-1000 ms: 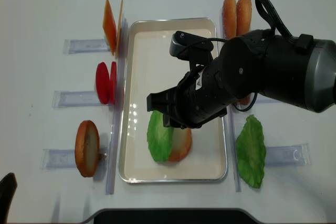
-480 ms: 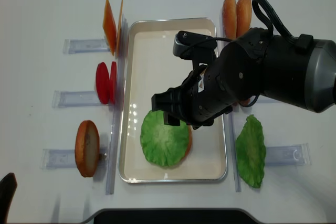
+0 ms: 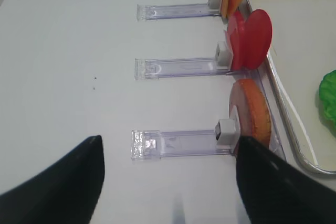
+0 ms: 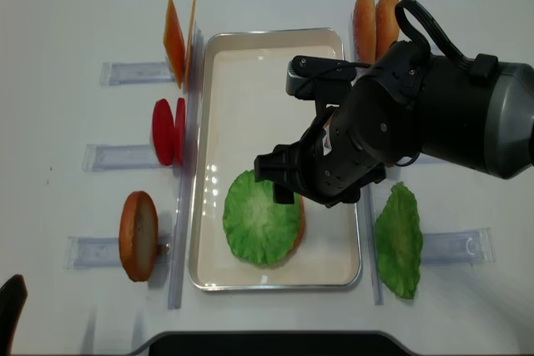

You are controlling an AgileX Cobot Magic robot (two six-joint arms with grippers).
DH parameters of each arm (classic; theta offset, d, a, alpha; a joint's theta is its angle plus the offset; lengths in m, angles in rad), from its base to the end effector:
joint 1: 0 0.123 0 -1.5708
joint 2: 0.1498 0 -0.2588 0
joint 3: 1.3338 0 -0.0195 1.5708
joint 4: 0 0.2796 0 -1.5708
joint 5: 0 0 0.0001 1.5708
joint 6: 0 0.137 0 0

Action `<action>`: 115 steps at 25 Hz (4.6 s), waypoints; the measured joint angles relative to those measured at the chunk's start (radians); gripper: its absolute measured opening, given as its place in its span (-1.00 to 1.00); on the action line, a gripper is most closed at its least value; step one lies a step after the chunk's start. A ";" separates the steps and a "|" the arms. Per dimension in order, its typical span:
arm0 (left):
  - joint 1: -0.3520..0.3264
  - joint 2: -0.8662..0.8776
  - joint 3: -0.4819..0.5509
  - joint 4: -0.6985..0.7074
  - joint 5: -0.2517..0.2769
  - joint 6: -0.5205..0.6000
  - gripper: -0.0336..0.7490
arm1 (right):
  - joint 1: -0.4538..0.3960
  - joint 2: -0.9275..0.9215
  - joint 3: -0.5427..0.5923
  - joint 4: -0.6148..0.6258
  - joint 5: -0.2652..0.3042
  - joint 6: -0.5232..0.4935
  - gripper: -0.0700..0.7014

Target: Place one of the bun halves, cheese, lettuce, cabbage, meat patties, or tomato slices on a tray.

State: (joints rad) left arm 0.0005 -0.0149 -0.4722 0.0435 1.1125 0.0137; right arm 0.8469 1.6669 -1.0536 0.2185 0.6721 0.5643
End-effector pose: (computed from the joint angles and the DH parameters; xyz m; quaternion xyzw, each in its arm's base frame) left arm 0.0852 0.0054 0.2559 0.0045 0.8694 0.0252 0.4934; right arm 0.2281 0.2860 0.1246 -0.0670 0.9771 0.1822 0.0866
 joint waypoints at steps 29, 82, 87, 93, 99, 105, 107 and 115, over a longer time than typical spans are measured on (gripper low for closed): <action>0.000 0.000 0.000 0.000 0.000 0.004 0.61 | -0.135 -0.010 -0.331 -0.232 0.542 -0.053 0.44; 0.000 0.000 0.000 0.000 0.000 0.004 0.61 | -0.843 -0.571 0.008 -0.167 0.550 -0.466 0.44; 0.000 0.000 0.000 0.000 0.000 0.004 0.61 | -0.843 -0.701 0.084 -0.169 0.551 -0.466 0.44; 0.000 0.000 0.000 0.000 0.000 0.004 0.61 | -0.843 -0.884 0.135 -0.170 0.551 -0.471 0.44; 0.000 0.000 0.000 0.000 0.000 0.004 0.61 | -0.843 -1.020 0.199 -0.170 0.552 -0.474 0.44; 0.000 0.000 0.000 0.000 0.000 0.004 0.61 | -0.843 -1.124 0.251 -0.170 0.553 -0.494 0.44; 0.000 0.000 0.000 0.000 0.000 0.004 0.61 | -0.843 -1.145 0.259 -0.170 0.553 -0.500 0.44; 0.000 0.000 0.000 0.000 0.000 0.004 0.61 | -0.843 -1.238 0.366 -0.170 0.554 -0.513 0.44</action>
State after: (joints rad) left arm 0.0005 -0.0149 -0.4722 0.0435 1.1125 0.0175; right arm 0.0035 0.4284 -0.6875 0.0481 1.2260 0.0510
